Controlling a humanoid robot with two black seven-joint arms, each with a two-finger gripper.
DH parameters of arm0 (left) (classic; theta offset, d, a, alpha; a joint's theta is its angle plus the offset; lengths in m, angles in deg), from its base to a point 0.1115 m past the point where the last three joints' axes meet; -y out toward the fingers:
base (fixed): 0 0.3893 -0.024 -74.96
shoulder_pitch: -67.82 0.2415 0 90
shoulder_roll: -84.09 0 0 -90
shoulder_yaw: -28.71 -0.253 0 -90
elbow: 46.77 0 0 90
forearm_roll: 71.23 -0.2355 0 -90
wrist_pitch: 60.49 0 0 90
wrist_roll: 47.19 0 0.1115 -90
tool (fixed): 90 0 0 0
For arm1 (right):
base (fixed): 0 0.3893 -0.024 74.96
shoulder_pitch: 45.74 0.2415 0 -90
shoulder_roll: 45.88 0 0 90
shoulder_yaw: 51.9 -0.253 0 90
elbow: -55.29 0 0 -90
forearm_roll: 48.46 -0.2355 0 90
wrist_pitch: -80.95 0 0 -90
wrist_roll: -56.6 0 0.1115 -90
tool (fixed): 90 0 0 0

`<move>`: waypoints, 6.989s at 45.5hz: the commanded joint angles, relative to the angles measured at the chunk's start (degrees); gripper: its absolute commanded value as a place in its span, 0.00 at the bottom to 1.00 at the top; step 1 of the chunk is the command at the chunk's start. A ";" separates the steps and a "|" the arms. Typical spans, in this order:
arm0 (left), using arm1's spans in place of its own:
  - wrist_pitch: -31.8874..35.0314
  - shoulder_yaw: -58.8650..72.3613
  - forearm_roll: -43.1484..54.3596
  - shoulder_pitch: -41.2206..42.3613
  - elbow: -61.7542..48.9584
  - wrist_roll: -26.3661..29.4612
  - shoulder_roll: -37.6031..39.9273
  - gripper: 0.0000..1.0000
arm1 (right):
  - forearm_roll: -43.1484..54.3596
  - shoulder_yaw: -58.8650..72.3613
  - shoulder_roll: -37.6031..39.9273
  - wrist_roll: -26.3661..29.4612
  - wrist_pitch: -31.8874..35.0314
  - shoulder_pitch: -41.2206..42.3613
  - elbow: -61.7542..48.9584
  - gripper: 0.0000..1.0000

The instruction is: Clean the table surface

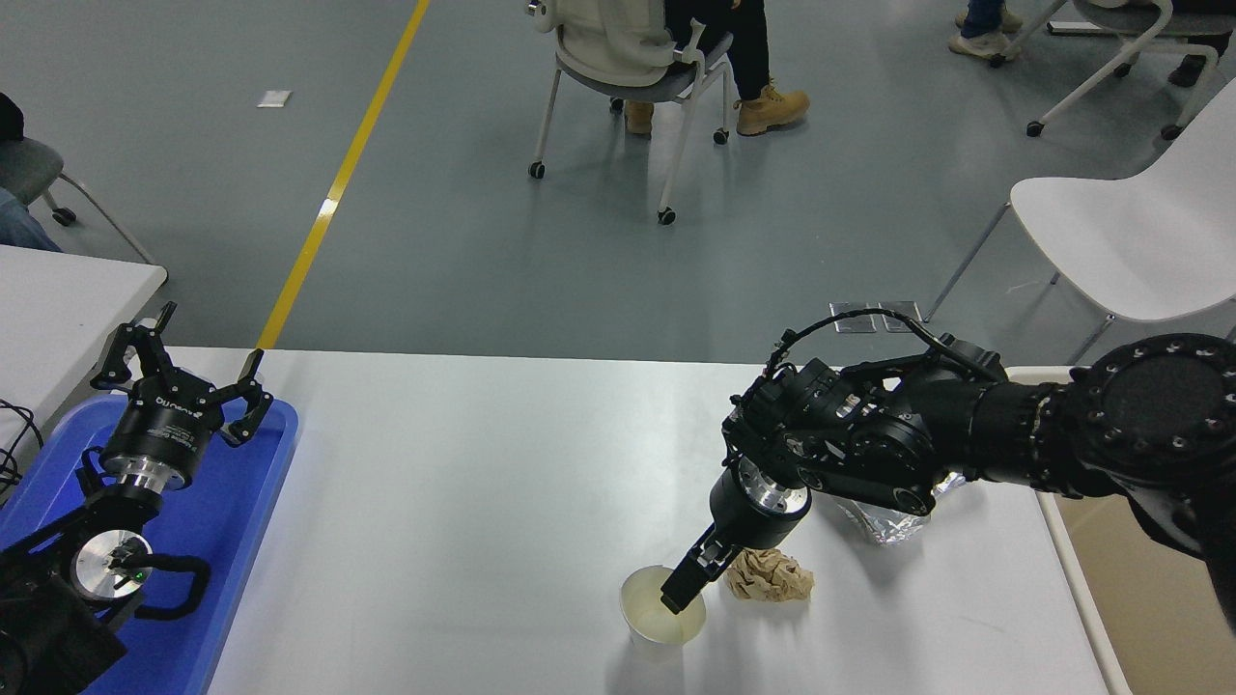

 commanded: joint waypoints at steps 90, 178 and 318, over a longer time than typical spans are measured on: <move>0.00 0.03 0.00 0.00 0.00 -0.05 0.00 1.00 | -22.08 -16.71 3.86 -9.57 -3.76 10.60 -9.58 0.00; 0.00 -0.06 0.00 0.00 0.00 0.04 0.00 1.00 | -47.32 -18.20 34.89 10.20 -14.04 -27.36 -52.47 0.00; 0.00 -0.06 -0.08 0.00 0.00 0.04 0.00 1.00 | -53.37 -20.48 16.52 26.03 -38.92 -28.43 -52.47 0.98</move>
